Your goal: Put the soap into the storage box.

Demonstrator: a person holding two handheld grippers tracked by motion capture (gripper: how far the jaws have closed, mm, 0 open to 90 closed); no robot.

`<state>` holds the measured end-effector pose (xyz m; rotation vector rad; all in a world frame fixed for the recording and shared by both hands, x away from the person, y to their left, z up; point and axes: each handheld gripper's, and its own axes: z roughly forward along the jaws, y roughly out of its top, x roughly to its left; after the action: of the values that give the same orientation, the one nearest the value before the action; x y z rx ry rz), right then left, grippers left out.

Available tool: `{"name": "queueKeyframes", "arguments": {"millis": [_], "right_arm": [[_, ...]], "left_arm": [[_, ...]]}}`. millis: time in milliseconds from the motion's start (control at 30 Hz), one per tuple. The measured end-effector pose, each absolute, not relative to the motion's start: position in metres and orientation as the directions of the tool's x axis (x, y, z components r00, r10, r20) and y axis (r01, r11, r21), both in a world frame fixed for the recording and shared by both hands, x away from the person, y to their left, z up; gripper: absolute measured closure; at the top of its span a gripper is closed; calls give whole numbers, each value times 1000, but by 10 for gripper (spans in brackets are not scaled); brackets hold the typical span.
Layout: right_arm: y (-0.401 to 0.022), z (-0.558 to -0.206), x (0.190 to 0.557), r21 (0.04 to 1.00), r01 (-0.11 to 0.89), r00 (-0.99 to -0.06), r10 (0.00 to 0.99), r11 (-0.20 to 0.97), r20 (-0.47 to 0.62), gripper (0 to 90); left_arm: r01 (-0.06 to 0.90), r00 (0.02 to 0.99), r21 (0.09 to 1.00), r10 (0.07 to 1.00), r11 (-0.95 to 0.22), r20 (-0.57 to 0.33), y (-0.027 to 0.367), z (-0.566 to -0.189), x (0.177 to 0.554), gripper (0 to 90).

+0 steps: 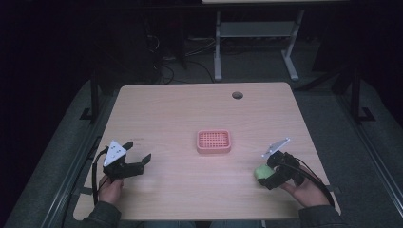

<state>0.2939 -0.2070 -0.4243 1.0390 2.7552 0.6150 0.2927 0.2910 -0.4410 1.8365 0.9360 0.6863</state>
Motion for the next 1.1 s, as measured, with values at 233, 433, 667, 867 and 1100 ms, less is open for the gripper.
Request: {"name": "queueKeyframes", "arguments": {"millis": [233,433,667,867,1100], "right_arm": [[-202,-433,299,370,614,-754,656,697,16,155],[-198,-438,302,343,620,-756,654,706,19,155],[-193,-442,305,305,626,-756,655,718,10,162],[-189,-443,308,284,627,-758,652,725,10,211],[-188,-443,308,266,631,-757,654,729,2,238]], "left_arm": [[313,549,910,834,-271,59,291,-441,293,141],[314,553,908,831,-277,62,291,-441,293,141],[314,549,910,834,-271,59,291,-441,293,141],[314,550,909,833,-272,59,291,-441,293,140],[314,548,910,834,-273,61,292,-440,293,141]]}}
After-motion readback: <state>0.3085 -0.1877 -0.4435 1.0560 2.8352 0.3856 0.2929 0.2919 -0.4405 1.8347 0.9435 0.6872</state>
